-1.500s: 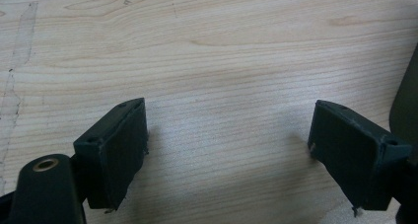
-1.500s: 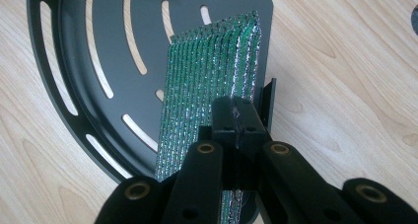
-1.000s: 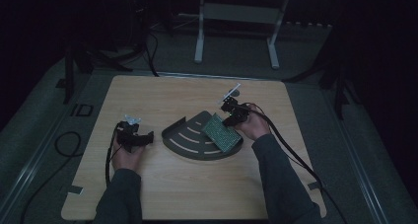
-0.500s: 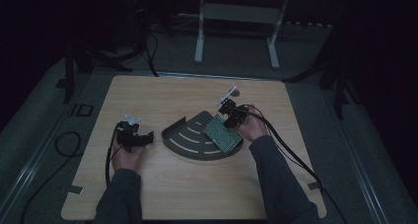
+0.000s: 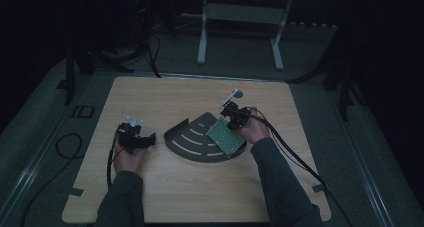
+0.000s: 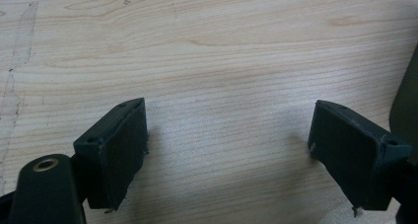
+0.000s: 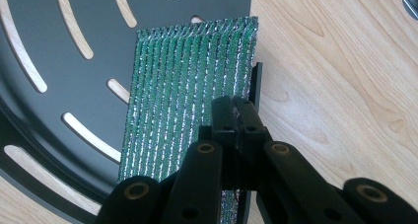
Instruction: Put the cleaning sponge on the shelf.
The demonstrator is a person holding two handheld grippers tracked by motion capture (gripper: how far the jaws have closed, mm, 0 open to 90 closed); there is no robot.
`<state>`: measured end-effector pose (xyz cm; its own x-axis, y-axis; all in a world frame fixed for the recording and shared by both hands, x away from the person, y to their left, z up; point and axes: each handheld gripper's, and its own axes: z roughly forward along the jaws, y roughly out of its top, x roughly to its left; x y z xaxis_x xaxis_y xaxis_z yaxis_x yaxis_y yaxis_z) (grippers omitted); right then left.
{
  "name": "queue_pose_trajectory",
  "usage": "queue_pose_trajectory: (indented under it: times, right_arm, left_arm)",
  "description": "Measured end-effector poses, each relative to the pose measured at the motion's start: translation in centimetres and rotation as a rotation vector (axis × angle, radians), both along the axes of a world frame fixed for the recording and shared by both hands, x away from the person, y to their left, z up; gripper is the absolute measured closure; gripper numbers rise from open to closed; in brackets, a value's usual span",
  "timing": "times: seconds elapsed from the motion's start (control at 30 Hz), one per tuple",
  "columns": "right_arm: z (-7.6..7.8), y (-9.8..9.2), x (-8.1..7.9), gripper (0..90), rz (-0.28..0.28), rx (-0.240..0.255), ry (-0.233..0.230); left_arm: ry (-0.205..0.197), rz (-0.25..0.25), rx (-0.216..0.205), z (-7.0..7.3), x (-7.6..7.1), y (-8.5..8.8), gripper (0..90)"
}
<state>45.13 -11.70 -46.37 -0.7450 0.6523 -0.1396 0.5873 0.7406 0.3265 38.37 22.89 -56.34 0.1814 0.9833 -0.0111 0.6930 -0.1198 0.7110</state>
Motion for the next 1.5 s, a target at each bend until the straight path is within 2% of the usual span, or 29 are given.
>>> queue_pose_trajectory:
  times: [0.3, 0.43, 0.5, 0.53, 0.87, 1.07, 1.43, 1.5]
  right_arm:
    - [-0.7, 0.1, 0.4, 89.5, -0.006, -0.034, -0.005]
    - [-0.9, -0.1, 0.4, 89.5, -0.014, -0.005, 0.004]
    - [-1.2, -0.4, 0.5, 89.5, -0.02, -0.013, 0.009]
    - [-1.4, -0.7, 0.6, 89.4, -0.027, -0.002, 0.016]
    - [-1.1, -0.9, 0.4, 87.9, -0.02, 0.004, 0.004]
    - [-0.8, -1.1, 0.3, 77.5, -0.017, -0.002, -0.022]
    - [0.9, -2.8, -0.6, 54.8, -0.037, 0.043, -0.053]
    - [1.1, -3.2, -0.9, 48.9, -0.05, 0.026, -0.057]
  left_arm:
    - [0.0, 0.0, 0.0, 0.0, 0.0, 0.0, 15.9]
    - [0.0, 0.0, 0.0, 0.0, 0.0, 0.0, 15.9]
    - [0.0, 0.0, 0.0, 0.0, 0.0, 0.0, 15.9]
    - [0.0, 0.0, 0.0, 0.0, 0.0, 0.0, 15.9]
    - [0.0, 0.0, 0.0, 0.0, 0.0, 0.0, 15.9]
    - [0.0, 0.0, 0.0, 0.0, 0.0, 0.0, 15.9]
    - [0.0, 0.0, 0.0, 0.0, 0.0, 0.0, 15.9]
    - [0.0, 0.0, 0.0, 0.0, 0.0, 0.0, 15.9]
